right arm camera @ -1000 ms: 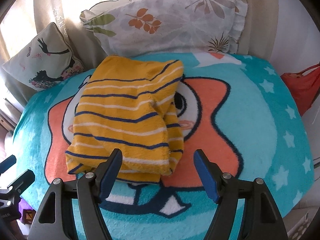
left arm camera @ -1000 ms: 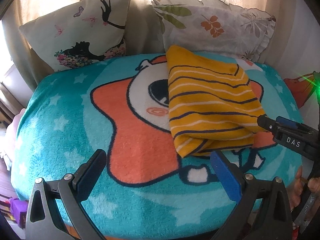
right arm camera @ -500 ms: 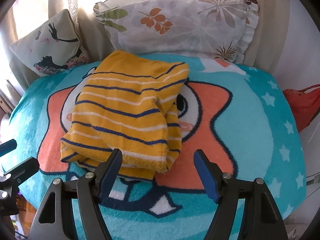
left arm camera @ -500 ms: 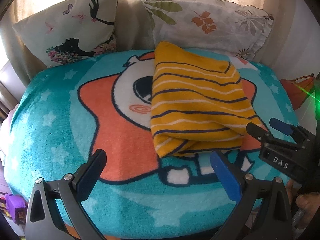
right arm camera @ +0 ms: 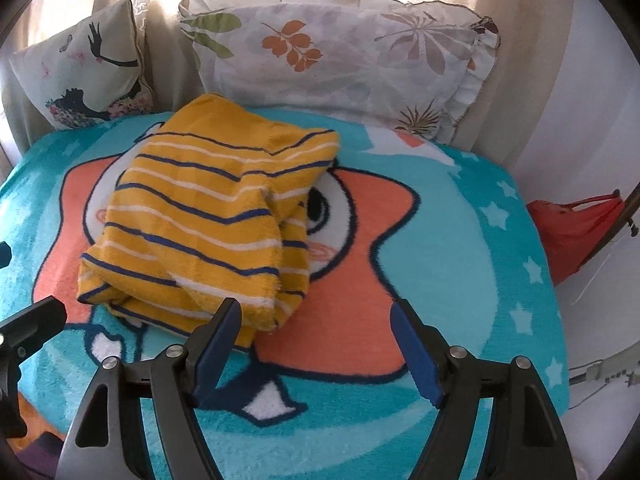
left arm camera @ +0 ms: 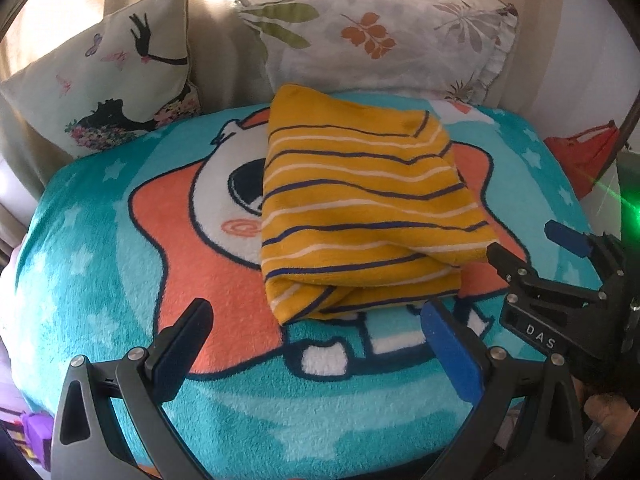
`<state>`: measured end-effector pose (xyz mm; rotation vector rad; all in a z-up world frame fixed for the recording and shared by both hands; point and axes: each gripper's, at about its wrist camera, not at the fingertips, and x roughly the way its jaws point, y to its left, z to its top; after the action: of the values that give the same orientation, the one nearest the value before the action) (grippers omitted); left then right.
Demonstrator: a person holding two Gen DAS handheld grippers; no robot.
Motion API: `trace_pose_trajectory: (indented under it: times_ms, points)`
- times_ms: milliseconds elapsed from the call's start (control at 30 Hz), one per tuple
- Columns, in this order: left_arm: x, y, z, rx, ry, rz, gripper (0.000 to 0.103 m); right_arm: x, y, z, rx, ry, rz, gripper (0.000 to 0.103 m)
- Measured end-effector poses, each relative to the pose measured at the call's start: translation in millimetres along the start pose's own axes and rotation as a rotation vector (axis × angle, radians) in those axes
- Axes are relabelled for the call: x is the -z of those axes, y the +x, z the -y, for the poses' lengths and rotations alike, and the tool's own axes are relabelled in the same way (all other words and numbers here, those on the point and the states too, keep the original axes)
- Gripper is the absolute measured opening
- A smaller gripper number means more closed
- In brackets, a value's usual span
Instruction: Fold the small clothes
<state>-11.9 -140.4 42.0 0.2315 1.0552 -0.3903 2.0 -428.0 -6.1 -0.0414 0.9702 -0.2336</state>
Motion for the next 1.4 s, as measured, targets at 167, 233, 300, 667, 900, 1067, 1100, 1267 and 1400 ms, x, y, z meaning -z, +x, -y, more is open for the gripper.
trace_pose_trajectory:
  times_ms: [167, 233, 300, 667, 900, 1067, 1100, 1267, 1400]
  points:
    - [-1.9, 2.2, -3.4, -0.009, -0.007, -0.007, 0.103, -1.9, 2.8, 5.8, 0.003, 0.026, -0.010, 0.081]
    - [-2.9, 2.8, -5.9, -0.013, -0.014, -0.008, 0.103, -3.2, 4.7, 6.0, 0.005, 0.032, -0.014, 0.081]
    - [-4.0, 3.9, -9.0, -0.017, -0.023, -0.011, 0.103, -4.9, 6.5, 5.3, 0.004, 0.033, -0.017, 0.081]
    - [-7.7, 10.9, -18.8, -0.014, -0.042, -0.033, 0.103, -12.8, 17.8, -4.1, -0.007, 0.018, -0.033, 0.082]
    - [-9.4, 16.2, -23.0, -0.003, -0.057, -0.044, 0.103, -16.3, 21.2, -6.8, -0.011, 0.012, -0.033, 0.082]
    - [-10.6, 17.8, -21.1, -0.006, -0.047, -0.047, 0.103, -17.1, 21.9, -10.5, -0.012, 0.006, -0.034, 0.082]
    - [-10.6, 18.1, -20.6, -0.008, -0.046, -0.047, 0.103, -17.1, 22.0, -10.8, -0.012, 0.006, -0.034, 0.082]
    - [-13.3, 19.8, -16.8, -0.033, -0.030, -0.044, 0.103, -17.2, 23.4, -11.2, -0.014, 0.007, -0.039, 0.082]
    - [-15.7, 17.6, -13.4, -0.063, -0.008, -0.023, 0.103, -17.9, 25.3, -10.9, -0.015, 0.011, -0.042, 0.082]
